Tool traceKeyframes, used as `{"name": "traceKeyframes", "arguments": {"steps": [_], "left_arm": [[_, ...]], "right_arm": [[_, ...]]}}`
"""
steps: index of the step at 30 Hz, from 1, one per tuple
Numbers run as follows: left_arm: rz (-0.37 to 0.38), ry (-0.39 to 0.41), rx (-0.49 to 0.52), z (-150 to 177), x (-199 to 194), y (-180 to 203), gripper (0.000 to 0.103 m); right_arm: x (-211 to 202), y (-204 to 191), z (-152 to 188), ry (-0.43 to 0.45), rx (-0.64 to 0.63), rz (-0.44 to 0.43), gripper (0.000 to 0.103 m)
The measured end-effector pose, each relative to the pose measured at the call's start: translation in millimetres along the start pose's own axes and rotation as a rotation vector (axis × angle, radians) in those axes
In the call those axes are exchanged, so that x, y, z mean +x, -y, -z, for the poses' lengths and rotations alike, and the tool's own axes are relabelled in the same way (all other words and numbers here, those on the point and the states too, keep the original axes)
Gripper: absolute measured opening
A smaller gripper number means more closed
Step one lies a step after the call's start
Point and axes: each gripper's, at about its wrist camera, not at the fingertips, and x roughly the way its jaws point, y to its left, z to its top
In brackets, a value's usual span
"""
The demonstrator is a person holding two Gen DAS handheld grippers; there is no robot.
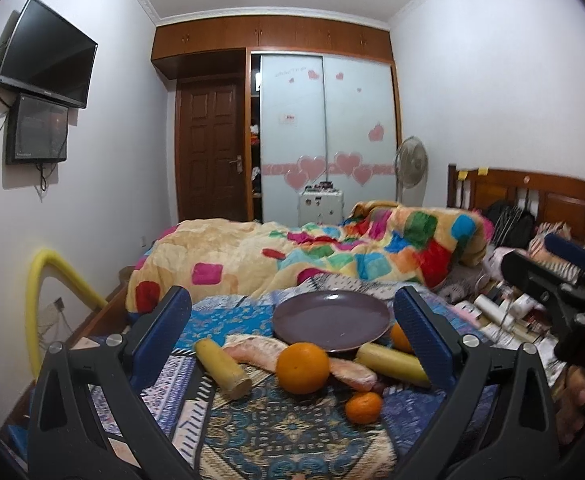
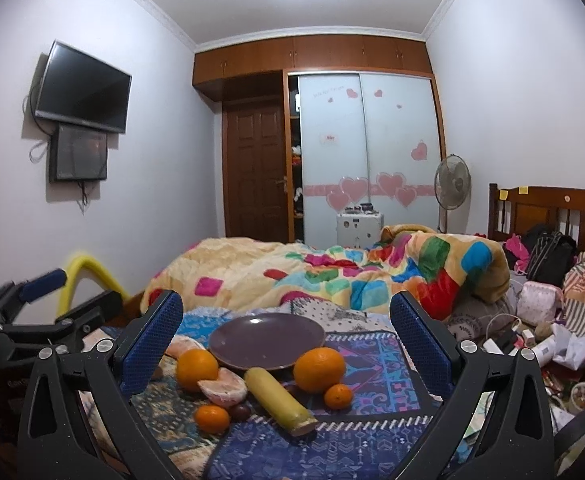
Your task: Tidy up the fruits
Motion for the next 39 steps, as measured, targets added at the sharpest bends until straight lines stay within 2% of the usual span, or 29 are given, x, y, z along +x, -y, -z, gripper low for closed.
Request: {"name": "traceKeyframes", "arguments": {"steps": [6, 13, 15, 19, 24, 30, 34, 39], "left_arm": [[-0.008, -0.101, -0.002, 12, 28, -14, 0.103], [0.007, -0.251, -0.041, 29, 69, -39, 0.103], [0.006, -0.299, -0.041, 34, 83, -46, 0.1], [0.009, -0.4, -0.03, 46, 111, -57, 0.087], [0.016, -0.522, -0.077, 61, 141, -75, 0.081], [-0.012, -0.593, -0.072, 70, 167, -90, 0.081], [0.012, -0.648, -0.08, 76, 184, -95, 0.075], [0.035, -0.679, -0.097, 79, 196, -95, 0.069]], "right_arm": [[15, 13, 11, -0.05, -0.027, 0.033, 0.103], [43, 30, 23, -0.166, -0.014, 0.007, 0.103], [56, 34, 29, -0.219, -0.04, 0.013, 0.103], [75, 38, 39, -0.302, -0.082, 0.027, 0.103], [100, 48, 47, -0.4, -0.066, -0.017, 0.103], [125, 55, 51, -0.465, -0.071, -0.028, 0.103], [138, 52, 53, -0.493, -0.099, -0.037, 0.103], [152, 48, 58, -0.538, -0.113, -0.065, 0.103]]}}
